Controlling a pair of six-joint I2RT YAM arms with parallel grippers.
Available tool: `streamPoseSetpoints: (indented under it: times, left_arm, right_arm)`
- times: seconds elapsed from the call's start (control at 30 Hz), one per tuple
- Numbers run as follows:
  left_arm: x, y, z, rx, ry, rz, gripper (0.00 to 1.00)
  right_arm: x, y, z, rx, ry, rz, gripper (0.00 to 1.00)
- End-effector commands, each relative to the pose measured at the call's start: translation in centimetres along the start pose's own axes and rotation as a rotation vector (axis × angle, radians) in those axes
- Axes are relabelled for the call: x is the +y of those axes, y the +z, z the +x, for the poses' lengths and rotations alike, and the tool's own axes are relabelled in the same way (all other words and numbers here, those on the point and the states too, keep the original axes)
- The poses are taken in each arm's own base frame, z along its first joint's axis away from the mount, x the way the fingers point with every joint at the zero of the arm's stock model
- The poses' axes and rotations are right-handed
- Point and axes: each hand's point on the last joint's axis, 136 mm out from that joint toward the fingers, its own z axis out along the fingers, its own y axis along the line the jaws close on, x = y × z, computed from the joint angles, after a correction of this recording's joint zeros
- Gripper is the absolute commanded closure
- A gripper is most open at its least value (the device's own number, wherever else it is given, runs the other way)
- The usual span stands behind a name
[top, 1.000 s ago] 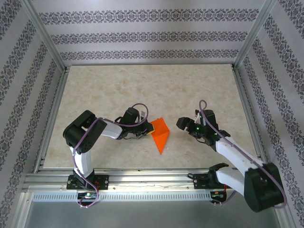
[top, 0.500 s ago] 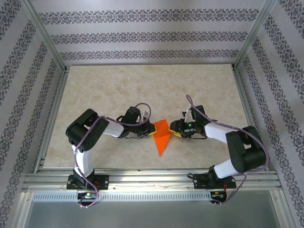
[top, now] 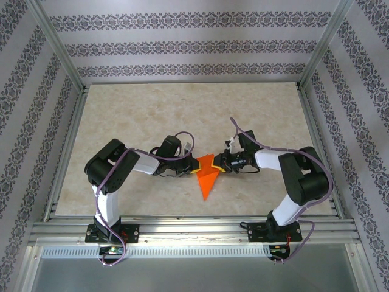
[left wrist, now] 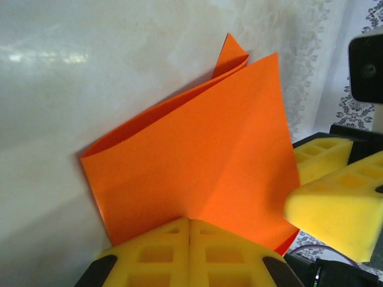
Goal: Fold a paper plane with a square sheet of paper (pick it up from the middle)
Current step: Fold the wing for the fifth time at the center of the table.
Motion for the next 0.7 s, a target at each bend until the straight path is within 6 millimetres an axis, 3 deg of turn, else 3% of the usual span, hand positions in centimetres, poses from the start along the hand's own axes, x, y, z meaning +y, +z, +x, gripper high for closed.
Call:
streamPoseSetpoints:
  times: [0.0,0.07,0.17,0.37,0.53,0.67]
  left_arm:
    - [0.4,0.2,0.9,0.039,0.015,-0.031,0.98]
    - [-0.2,0.0,0.7,0.03,0.025,-0.021,0.97]
    - [-1.5,-0.7,0.2,-0.003,0.055,-0.003,0.88]
    - [-5.1,-3.8,-0.3,-0.087,0.182,-0.002,0.75]
    - [-6.1,-6.2,1.4,-0.134,0.378,-0.16,0.72]
    - [-5.9,-6.3,3.7,-0.138,0.555,-0.318,0.67]
  right_arm:
    - [0.6,0.2,0.3,0.049,-0.032,-0.045,0.83]
    - [0.5,0.3,0.4,0.062,-0.03,-0.047,0.88]
    - [0.1,0.2,0.4,0.044,-0.027,-0.026,0.95]
    - [0.4,-0.5,-0.1,-0.055,0.008,-0.001,1.0]
    - [0.6,-1.4,-1.2,-0.218,0.12,-0.001,1.0]
    - [-0.3,-1.9,-1.4,-0.356,0.246,0.003,1.0]
